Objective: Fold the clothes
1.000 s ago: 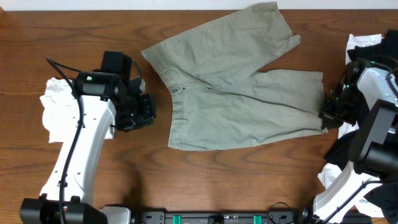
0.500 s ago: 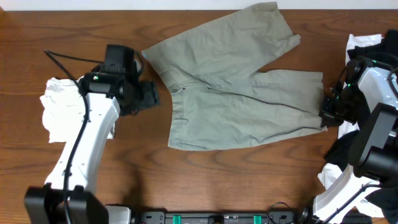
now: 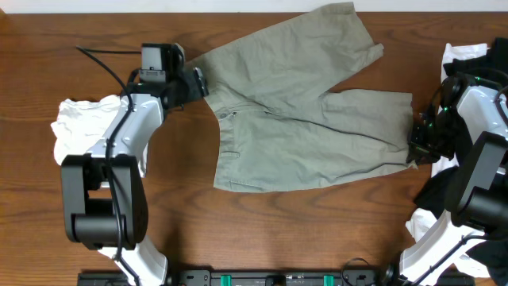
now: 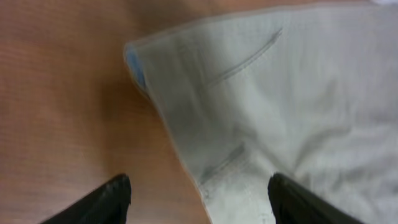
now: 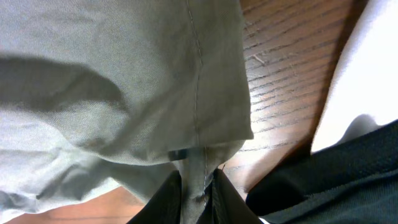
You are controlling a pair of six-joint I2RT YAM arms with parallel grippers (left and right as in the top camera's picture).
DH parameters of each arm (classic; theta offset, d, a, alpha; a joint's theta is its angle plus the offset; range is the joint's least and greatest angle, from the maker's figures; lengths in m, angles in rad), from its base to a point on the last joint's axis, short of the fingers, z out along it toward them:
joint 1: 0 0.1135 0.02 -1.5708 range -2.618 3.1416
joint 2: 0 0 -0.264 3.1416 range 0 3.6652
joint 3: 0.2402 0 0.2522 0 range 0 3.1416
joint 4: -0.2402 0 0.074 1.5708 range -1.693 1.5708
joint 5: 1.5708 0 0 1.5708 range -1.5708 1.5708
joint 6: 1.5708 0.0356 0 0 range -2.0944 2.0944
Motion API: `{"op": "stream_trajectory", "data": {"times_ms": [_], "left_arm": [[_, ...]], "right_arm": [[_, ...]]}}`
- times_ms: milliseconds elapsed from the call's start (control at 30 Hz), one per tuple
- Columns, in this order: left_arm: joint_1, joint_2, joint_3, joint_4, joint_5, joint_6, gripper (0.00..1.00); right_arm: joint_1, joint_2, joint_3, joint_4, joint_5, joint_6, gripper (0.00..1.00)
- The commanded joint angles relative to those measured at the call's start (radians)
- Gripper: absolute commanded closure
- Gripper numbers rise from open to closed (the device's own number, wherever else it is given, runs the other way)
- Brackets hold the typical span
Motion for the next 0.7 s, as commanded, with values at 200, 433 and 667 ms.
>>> {"op": "stream_trajectory", "data": {"times_ms": [200,433,667], "left_arm": [[0.014,0.128,0.000,0.235,-0.033,-0.109,0.27],[0.031,0.255,0.002,0.353,-0.032,-0.164,0.27],[0.033,0.293,0.008,0.471,-0.032,-0.164,0.27]], "right_arm": [[0.008,-0.025,0.012,-0.008,-0.011,-0.013,0.83],[0.008,-0.025,0.012,-0.012,-0.011,-0.012,0.75],[0.008,-0.025,0.012,-0.014,-0.012,-0.012,0.75]]}}
